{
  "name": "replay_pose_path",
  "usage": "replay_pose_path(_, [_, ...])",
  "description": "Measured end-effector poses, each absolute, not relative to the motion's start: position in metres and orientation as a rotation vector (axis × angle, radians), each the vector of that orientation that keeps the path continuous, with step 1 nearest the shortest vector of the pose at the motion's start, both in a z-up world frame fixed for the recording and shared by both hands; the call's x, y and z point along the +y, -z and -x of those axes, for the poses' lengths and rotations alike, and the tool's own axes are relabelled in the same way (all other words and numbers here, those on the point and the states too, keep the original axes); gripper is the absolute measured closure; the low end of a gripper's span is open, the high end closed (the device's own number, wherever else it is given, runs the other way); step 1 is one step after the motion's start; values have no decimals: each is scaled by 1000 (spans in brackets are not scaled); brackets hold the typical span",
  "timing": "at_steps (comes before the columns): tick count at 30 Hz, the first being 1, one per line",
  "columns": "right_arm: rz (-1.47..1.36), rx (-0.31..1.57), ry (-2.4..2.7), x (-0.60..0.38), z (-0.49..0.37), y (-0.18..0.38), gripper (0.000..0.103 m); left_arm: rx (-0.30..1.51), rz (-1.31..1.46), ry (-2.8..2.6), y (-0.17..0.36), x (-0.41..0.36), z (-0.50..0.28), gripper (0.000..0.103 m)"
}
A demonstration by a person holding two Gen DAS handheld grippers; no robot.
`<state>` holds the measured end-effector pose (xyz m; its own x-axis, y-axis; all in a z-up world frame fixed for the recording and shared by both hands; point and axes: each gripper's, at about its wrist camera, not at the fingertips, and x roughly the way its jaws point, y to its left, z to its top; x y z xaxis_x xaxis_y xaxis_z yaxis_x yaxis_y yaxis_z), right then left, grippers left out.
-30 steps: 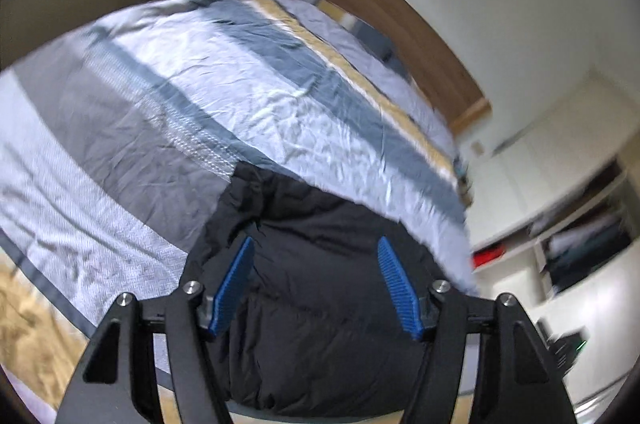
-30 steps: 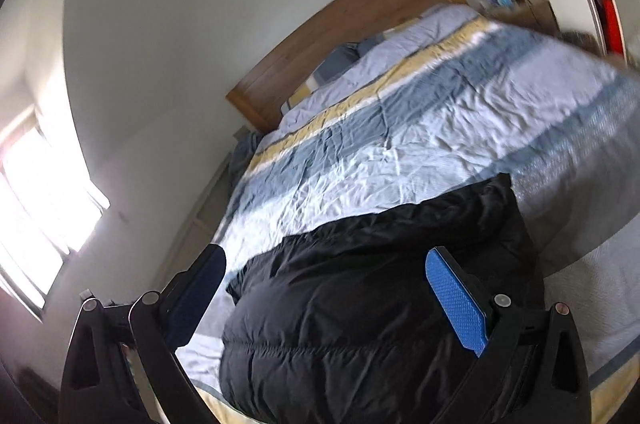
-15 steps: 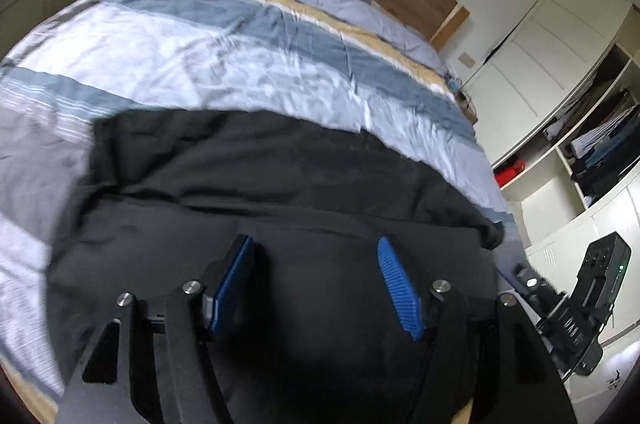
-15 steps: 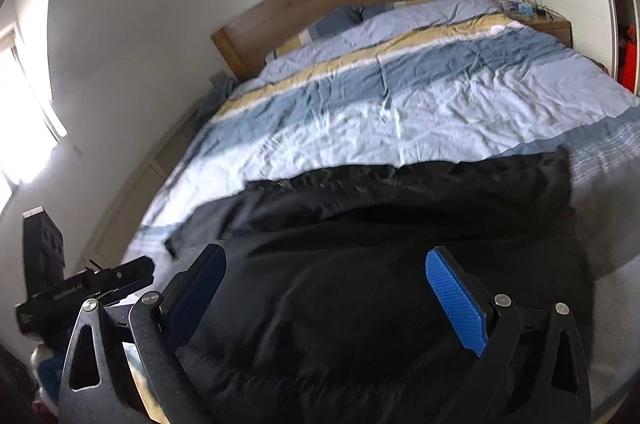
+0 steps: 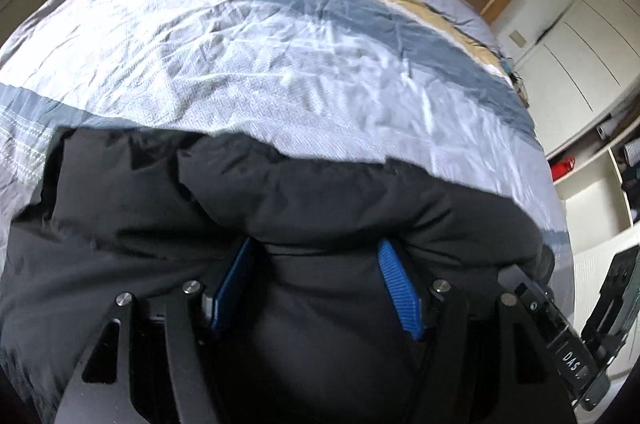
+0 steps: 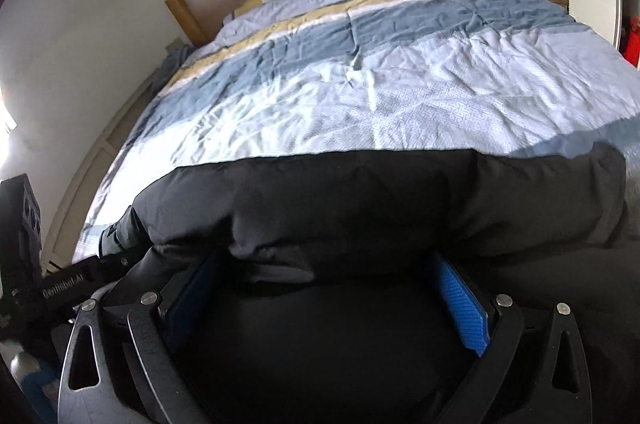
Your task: Fold large clothes
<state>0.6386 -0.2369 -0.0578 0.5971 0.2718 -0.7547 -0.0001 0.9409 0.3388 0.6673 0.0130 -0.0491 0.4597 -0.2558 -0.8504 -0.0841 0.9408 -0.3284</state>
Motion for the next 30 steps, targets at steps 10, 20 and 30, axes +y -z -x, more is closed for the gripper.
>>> replay_pose_path(10, [-366, 984, 21, -312, -658, 75, 3, 1154, 355, -34, 54, 60, -693, 39])
replay_pose_path(20, [-247, 823, 37, -317, -575, 13, 3, 960, 290, -57, -7, 94, -605, 39])
replay_pose_path(30, [-207, 821, -133, -257, -520, 25, 3, 960, 235, 4, 38, 69, -520, 38])
